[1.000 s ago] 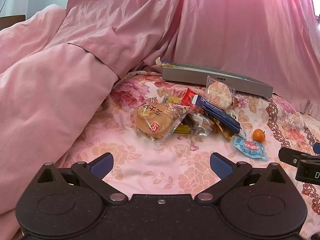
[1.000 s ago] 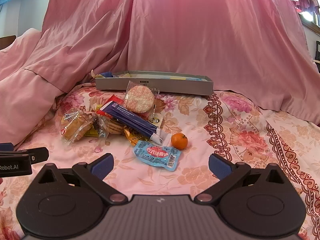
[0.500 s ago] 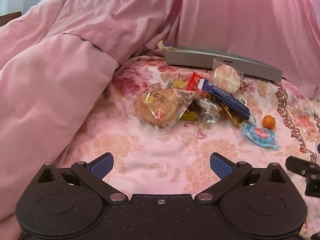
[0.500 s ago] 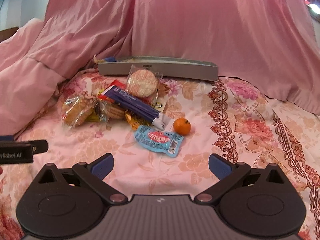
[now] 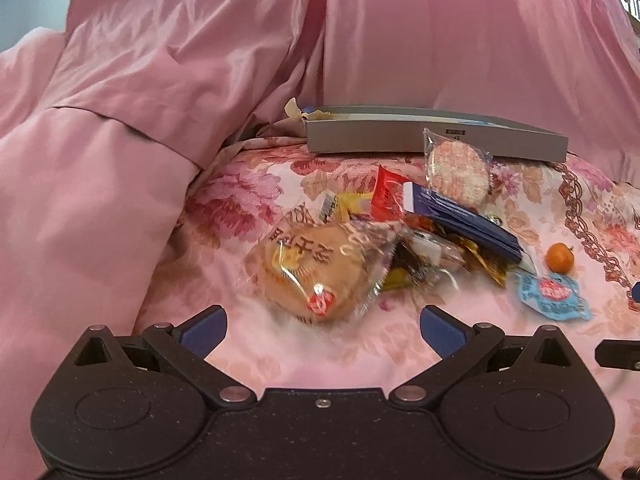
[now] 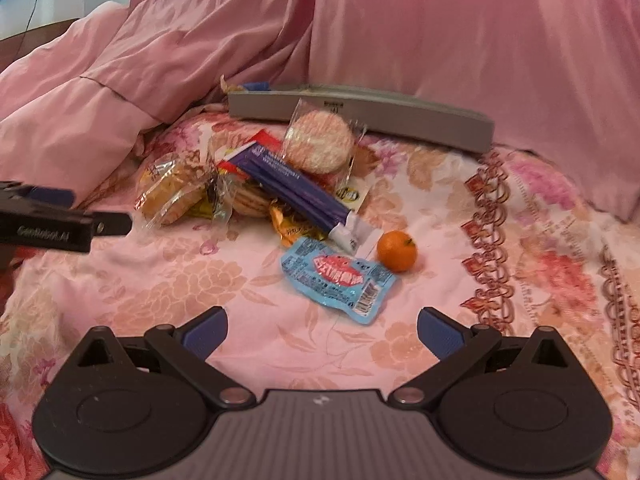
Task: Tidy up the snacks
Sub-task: 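Move the right tool to the blue-and-white candy packet while the left tool nears the wrapped cake, then close the right gripper on the blue-and-white candy packet and lift it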
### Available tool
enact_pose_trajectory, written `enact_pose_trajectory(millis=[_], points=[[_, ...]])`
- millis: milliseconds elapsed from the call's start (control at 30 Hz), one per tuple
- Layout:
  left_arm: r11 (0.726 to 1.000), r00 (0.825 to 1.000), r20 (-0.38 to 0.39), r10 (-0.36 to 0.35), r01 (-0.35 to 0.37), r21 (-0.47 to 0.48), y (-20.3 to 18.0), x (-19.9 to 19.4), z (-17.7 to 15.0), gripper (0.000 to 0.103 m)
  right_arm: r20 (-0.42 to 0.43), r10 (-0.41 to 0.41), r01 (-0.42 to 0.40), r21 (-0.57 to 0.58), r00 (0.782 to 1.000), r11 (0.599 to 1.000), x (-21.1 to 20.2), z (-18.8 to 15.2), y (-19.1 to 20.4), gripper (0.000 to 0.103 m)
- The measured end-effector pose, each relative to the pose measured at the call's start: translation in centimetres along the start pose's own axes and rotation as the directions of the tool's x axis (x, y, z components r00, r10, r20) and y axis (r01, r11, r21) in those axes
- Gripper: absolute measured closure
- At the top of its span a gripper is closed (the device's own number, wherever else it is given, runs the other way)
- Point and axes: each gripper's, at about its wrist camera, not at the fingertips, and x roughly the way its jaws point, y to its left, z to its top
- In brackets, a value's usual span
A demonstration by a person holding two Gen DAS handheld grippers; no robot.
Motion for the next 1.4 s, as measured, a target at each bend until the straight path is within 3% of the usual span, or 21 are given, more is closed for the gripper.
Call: enact_pose_trajectory(millis=[367, 600, 867, 1033, 1167, 1400], points=[[0.988, 0.993, 0.079, -0.087, 0.076, 0.132, 1.6, 4.0, 1.1, 0.001, -0.048, 0.003, 0.001, 0.084, 0.999, 0.996, 4.8, 2.0, -0.5, 0.0], [0.978, 0.978, 0.083, -0.192, 0.183, 0.103, 3.3, 6.2, 1.6, 0.001, -0.119, -0.033, 0.058, 0.22, 0.992, 0.974, 7.2, 2.3, -2.1, 0.0], [0.953, 0.958, 0.04, -0.284, 0.277, 0.127, 3.9, 8.2, 2.0, 0.001, -0.133, -0.063, 0.09, 0.207, 0.989, 0.974, 9.2, 3.2, -0.6, 0.0], [0.947, 0.955, 0.038, -0.294, 0.286, 0.149, 3.6, 8.1, 1.8, 0.003, -0.119, -0.099, 0.122, 0.207, 0.988, 0.971, 9.4, 3.0, 0.0, 0.0], [0.944, 0.956, 0.018, -0.294, 0.288, 0.163, 3.1, 7.6, 1.7, 0.005, -0.103, -0.124, 0.143, 0.2, 0.987, 0.969, 9.2, 2.7, 0.2, 0.007], [0.925, 0.945, -0.035, -0.326, 0.327, 0.195, 1.0, 4.8, 0.8, 0.006, -0.083, -0.072, 0.085, 0.165, 0.994, 0.983, 8.3, 2.0, 1.3, 0.008]])
